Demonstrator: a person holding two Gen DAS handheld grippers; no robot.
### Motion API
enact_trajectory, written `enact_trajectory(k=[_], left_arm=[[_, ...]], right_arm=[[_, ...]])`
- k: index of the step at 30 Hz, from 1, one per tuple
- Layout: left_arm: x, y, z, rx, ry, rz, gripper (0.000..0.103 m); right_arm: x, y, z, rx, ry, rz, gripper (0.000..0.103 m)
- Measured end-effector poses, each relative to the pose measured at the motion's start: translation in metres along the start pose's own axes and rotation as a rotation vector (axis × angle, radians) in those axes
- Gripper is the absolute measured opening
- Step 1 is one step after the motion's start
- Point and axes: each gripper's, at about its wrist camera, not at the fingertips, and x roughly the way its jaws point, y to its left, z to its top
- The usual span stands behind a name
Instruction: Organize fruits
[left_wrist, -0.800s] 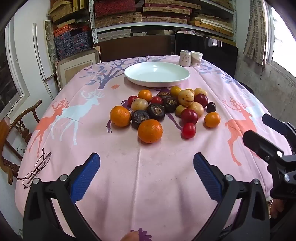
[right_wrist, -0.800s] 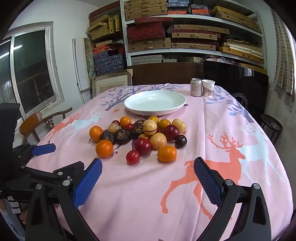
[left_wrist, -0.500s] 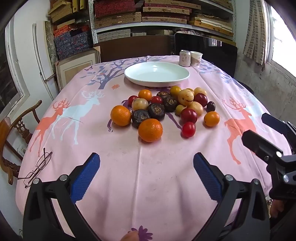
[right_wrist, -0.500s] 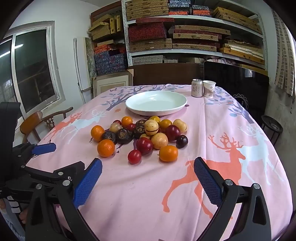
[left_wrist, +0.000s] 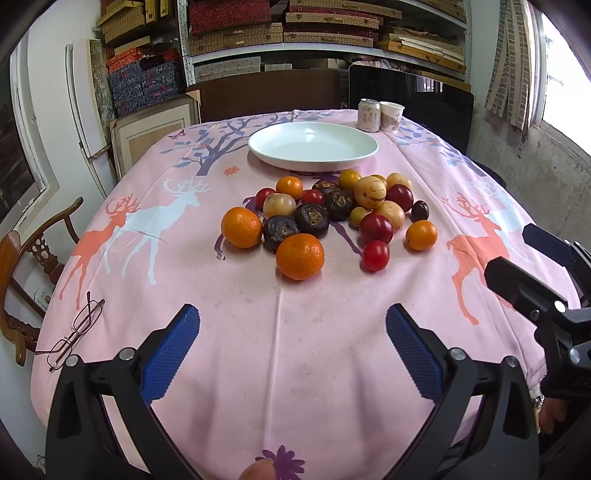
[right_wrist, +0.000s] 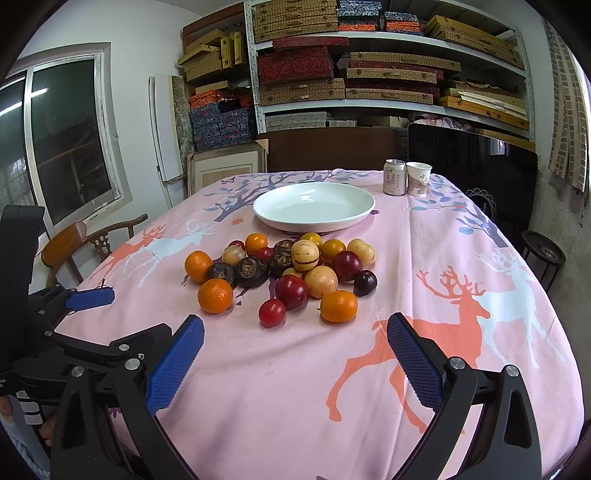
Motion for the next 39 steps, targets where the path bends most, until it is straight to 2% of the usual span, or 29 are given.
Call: enact_trajectory(k=[39], left_arm=[[0.007, 0.000, -0.008, -0.011, 0.043, -0.015, 0.099]], right_arm=[[0.001, 0.002, 0.002, 0.003, 0.002, 0.003, 0.100]])
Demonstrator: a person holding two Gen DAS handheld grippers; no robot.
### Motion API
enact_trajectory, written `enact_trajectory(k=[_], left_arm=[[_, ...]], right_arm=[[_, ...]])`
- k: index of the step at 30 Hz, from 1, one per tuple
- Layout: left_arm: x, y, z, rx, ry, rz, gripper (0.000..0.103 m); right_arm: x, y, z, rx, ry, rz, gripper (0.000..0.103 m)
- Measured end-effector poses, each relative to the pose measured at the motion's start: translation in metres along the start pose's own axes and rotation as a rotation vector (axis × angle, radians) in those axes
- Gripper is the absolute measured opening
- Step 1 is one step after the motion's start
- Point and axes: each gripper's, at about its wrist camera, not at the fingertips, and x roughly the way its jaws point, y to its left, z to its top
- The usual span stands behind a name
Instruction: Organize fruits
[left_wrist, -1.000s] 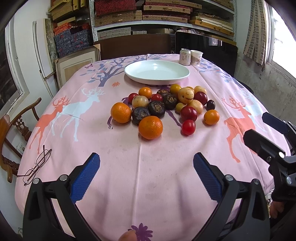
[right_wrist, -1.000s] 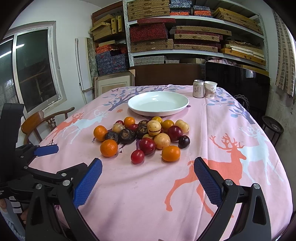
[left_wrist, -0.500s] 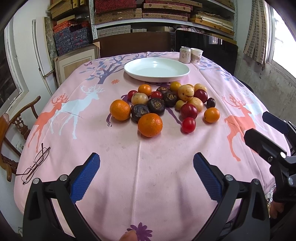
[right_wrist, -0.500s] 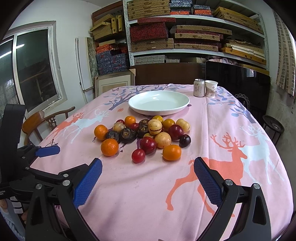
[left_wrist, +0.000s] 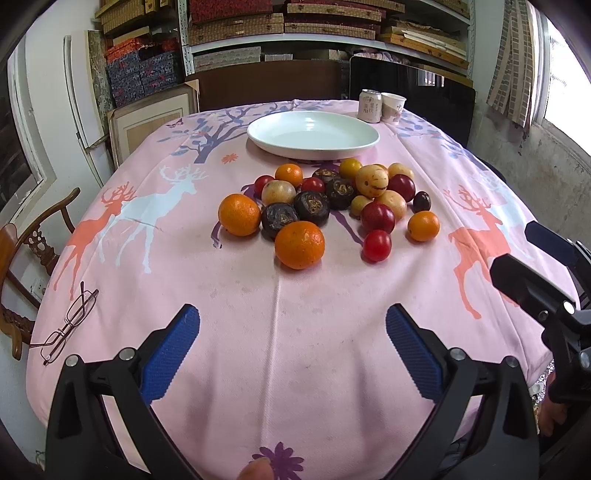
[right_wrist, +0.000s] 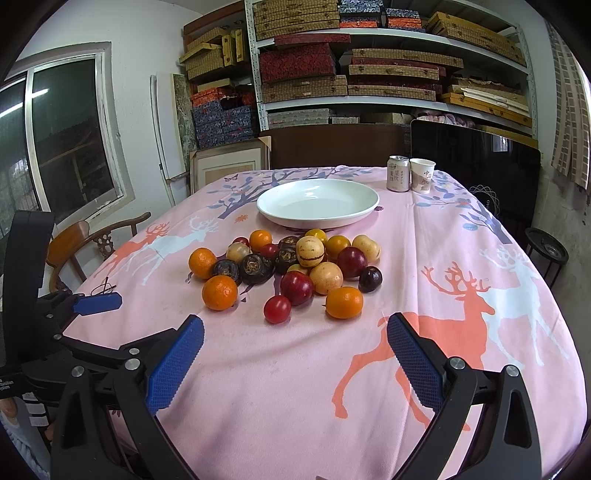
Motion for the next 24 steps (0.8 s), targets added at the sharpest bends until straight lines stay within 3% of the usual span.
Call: enact_trajectory(k=[24], left_arm=[[0.0020, -0.0006, -0.0018, -0.003, 0.007, -0.003, 0.099]], right_arm=[[0.0026, 0.0049, -0.0050, 0.003, 0.003, 0.001, 0.100]])
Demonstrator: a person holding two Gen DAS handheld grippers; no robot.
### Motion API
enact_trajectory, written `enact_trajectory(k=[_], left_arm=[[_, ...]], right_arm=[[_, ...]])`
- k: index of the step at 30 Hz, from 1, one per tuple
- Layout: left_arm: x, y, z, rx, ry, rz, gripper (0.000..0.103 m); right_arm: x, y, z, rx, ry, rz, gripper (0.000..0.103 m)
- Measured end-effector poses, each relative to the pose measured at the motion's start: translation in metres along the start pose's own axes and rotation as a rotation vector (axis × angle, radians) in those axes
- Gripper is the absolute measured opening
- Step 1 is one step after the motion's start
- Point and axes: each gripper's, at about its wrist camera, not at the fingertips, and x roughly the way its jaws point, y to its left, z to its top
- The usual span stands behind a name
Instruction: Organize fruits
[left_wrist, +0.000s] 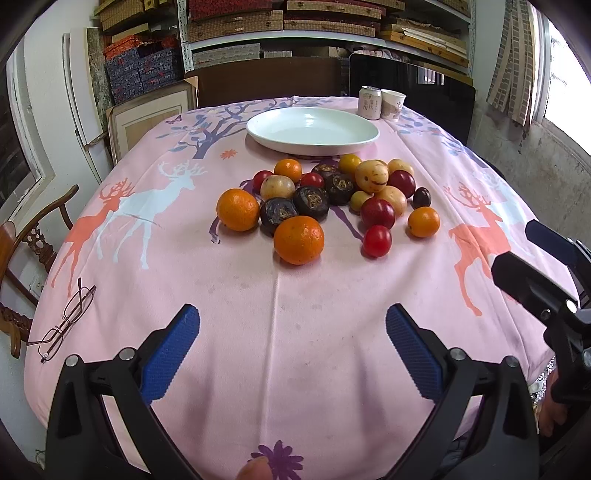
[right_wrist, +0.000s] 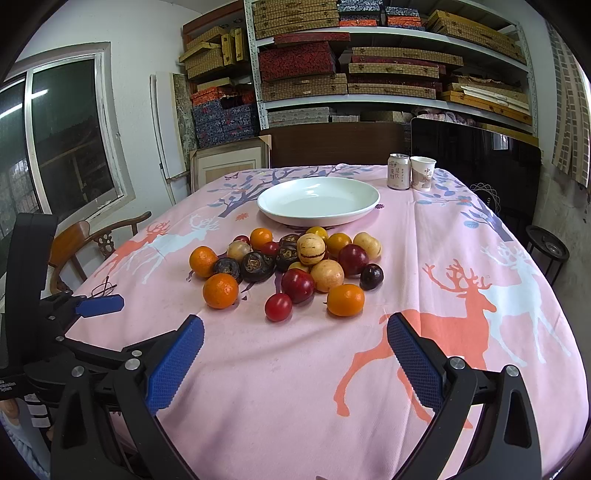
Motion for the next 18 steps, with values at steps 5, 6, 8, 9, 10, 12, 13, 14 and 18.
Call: enact_trajectory(k=[5, 6, 8, 9, 10, 12, 13, 14, 18], left_arm=[[0.0010, -0.0009, -0.0019, -0.001, 0.003, -0.001, 0.099], [0.0012, -0.0006, -0.0019, -0.001, 0.003, -0.001, 0.099], [0.0016, -0.0008, -0.0025, -0.001, 0.005, -0.001, 0.099], [0.0018, -0.0012, -0.0032, -0.002, 0.006, -0.002, 0.099], [0.0020, -0.0017, -0.0039, -0.002, 0.007, -0.002, 0.099], [0.0028, -0.0007, -0.0043, -0.002, 0.010, -0.003, 0.099], [0.0027, -0.0004, -0.0035, -0.002, 0.009, -0.003, 0.099], [0.0028, -0.0006, -0.0038, -0.002, 0.009, -0.003, 0.099], [0.0028, 0.0001, -0.0038, -0.002, 0.013, -0.004, 0.099]], right_arm=[[-0.0017, -0.0046, 0.0018, 0.001, 0.001, 0.002, 0.100], [-0.0006, -0.0023, 0.0008, 0.001, 0.001, 0.001, 0.100], [-0.0015, -0.0045, 0.0017, 0.001, 0.002, 0.001, 0.100], [-0.0008, -0.0029, 0.0009, 0.002, 0.002, 0.001, 0.100], [-0.0003, -0.0013, 0.0002, 0.003, 0.002, 0.002, 0.100], [-0.0008, -0.0031, 0.0010, 0.001, 0.002, 0.002, 0.100], [-0.0012, -0.0040, 0.0015, 0.002, 0.002, 0.003, 0.100], [-0.0016, -0.0047, 0.0018, 0.002, 0.002, 0.003, 0.100], [-0.0014, -0.0037, 0.0015, 0.003, 0.003, 0.003, 0.100]])
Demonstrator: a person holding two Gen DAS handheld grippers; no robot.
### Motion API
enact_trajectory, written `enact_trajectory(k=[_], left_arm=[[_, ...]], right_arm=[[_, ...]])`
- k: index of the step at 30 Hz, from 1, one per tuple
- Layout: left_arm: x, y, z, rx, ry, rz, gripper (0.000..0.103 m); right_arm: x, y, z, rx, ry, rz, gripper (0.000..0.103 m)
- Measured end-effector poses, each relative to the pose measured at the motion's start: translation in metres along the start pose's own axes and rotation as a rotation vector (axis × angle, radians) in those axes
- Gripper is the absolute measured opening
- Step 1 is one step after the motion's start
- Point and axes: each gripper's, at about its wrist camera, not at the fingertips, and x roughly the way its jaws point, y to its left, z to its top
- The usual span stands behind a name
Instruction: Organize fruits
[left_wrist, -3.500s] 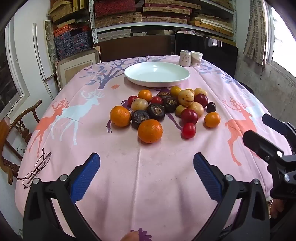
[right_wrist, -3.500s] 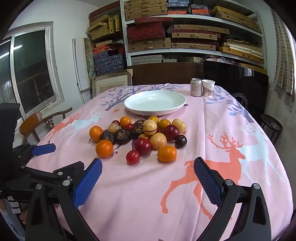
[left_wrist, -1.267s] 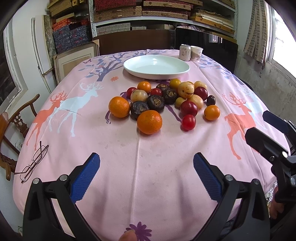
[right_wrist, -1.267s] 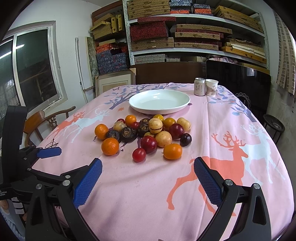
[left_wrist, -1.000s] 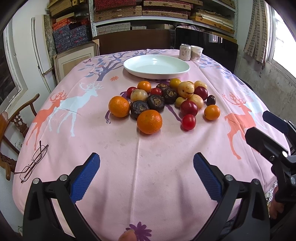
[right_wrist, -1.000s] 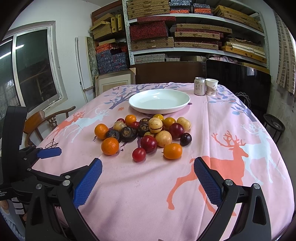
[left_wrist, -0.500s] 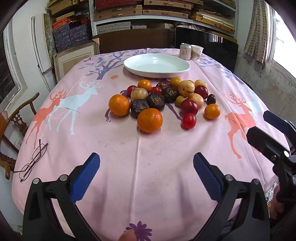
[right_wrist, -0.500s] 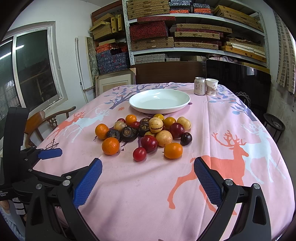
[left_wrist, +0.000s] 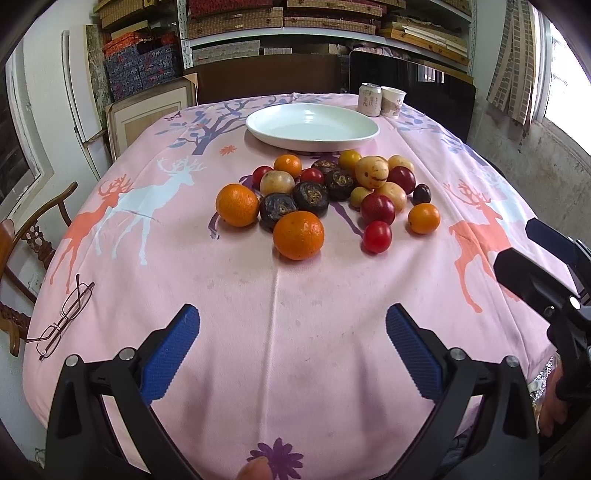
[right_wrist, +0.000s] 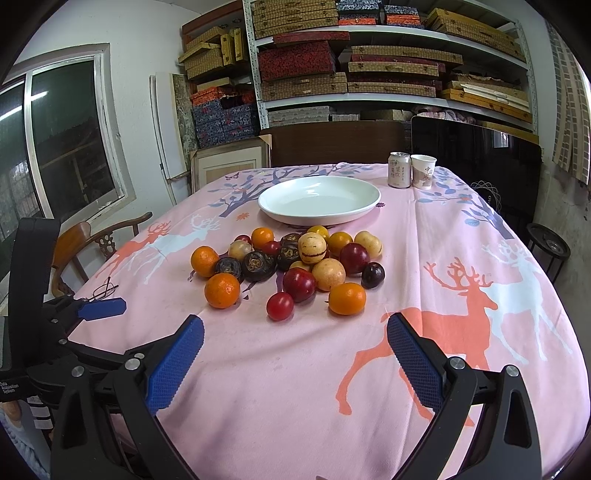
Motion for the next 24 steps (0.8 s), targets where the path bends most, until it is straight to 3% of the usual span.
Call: enact_trajectory(k=[24], left_arm=[[0.011, 0.000, 0.002, 0.005, 0.026, -0.002, 0.099]], right_arm=[[0.012, 0.004, -0.009, 0.009, 0.016, 0.013, 0.100]])
